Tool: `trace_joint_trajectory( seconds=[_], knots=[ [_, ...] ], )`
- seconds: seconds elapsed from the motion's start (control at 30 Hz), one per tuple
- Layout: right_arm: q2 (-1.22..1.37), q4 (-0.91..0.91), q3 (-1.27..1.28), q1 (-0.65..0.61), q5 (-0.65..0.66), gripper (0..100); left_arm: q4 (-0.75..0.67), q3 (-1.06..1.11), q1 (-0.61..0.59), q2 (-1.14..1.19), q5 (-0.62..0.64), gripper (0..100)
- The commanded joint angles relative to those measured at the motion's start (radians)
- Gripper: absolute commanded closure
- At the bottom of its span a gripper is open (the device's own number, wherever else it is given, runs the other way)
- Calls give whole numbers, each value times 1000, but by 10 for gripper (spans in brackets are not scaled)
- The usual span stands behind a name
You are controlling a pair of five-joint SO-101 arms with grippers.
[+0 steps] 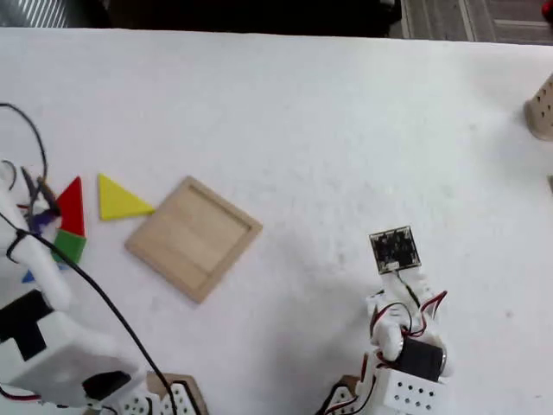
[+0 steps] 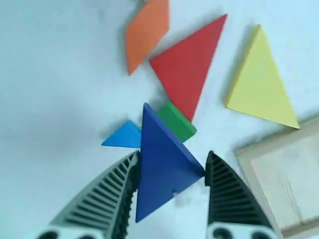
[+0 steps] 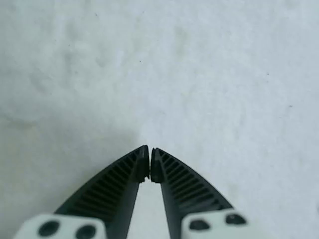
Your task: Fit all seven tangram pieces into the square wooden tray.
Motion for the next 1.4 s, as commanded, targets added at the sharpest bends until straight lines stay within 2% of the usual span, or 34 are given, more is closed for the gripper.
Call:
trace_joint_trajectory(
  seconds=[0.0,0.3,0.63,0.77,0.87,1.03,1.23,1.37],
  knots=[
    [-8,7,-11,5,14,981,25,34,125,-147,-6,924],
    [-8,7,-11,5,14,981,-149,341,352,-259,-5,924],
    [-8,7,-11,5,14,981,-376,520,581,-254,0,922],
    [-8,7,-11,5,14,981,-479,571,607,-254,110,919],
    [-8,7,-11,5,14,981,-506,591,610,-252,155,867],
    [-8,7,-11,5,14,981,-506,632,613,-252,186,755],
    [-8,7,-11,5,14,981,-506,683,679,-252,181,748],
    [-8,7,-11,5,14,981,-506,675,677,-262,184,748]
  ],
)
